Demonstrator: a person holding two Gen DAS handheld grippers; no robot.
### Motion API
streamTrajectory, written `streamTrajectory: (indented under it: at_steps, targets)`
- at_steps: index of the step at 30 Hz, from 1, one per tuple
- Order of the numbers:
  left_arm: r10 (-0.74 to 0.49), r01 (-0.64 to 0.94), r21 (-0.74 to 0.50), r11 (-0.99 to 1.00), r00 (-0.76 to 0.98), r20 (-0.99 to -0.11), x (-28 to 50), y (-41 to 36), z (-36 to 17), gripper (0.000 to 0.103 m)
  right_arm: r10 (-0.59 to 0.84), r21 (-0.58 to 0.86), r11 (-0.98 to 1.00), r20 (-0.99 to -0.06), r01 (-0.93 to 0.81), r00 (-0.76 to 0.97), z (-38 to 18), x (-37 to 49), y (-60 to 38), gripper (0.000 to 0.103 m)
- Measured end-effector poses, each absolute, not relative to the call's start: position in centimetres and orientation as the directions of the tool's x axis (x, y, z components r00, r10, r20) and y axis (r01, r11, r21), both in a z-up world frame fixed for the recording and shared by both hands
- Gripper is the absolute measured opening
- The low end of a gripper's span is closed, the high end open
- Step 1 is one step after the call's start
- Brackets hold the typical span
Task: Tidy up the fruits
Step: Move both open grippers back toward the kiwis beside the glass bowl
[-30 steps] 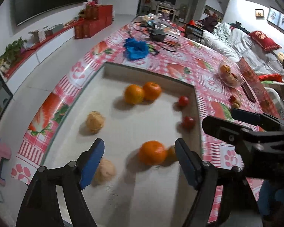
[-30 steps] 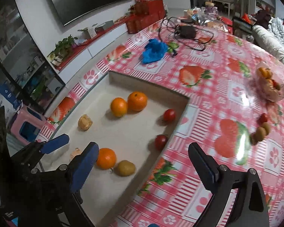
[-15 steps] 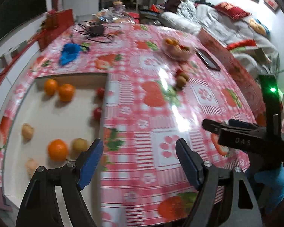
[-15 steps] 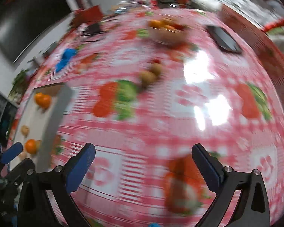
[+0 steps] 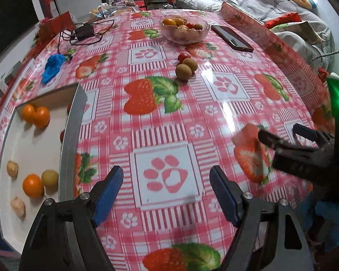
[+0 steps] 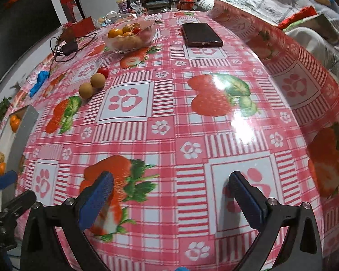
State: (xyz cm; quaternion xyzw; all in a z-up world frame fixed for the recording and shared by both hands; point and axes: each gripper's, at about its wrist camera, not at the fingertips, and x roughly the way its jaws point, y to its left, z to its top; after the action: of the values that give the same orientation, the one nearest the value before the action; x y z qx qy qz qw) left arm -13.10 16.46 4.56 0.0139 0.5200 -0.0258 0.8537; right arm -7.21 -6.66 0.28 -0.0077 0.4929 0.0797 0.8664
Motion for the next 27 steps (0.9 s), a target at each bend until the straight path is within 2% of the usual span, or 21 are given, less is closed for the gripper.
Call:
streamTrajectory:
  at_steps: [3, 9, 15, 21, 23, 27]
  targets:
    - [-0.012, 0.013, -0.006, 1.0, 0.483, -0.876, -11.7, 16.7, 4.3, 0.082, 0.085, 0.001, 0.987, -0.851, -0.16, 0.519, -0.1, -7.0, -5.9, 0.102]
    - [0.043, -0.073, 0.006, 0.997, 0.515, -0.856, -9.2, 17.6, 2.6, 0.082, 0.093, 0.003, 0.987, -0.819, -0.159, 0.566, -0.4, -7.1, -6.1, 0.103]
    - [0.025, -0.089, -0.026, 0.996, 0.524, -0.851, -7.6, 17.7, 1.2, 0.082, 0.103, 0.007, 0.986, -0.814, -0.167, 0.572, -0.5, -7.1, -6.0, 0.103]
    - [0.047, -0.111, -0.021, 0.994, 0.574, -0.818, -7.6, 17.4, 0.7, 0.093, 0.104, 0.008, 0.986, -0.812, -0.166, 0.575, -0.5, -7.1, -6.0, 0.103]
    - [0.057, -0.126, -0.018, 0.992, 0.57, -0.819, -7.6, 17.6, 0.5, 0.103, 0.104, 0.008, 0.986, -0.812, -0.167, 0.574, -0.5, -7.1, -6.0, 0.103]
    - [0.056, -0.131, -0.023, 0.991, 0.566, -0.823, -7.4, 17.7, 0.4, 0.103, 0.104, 0.008, 0.986, -0.812, -0.166, 0.575, -0.5, -7.1, -6.0, 0.103]
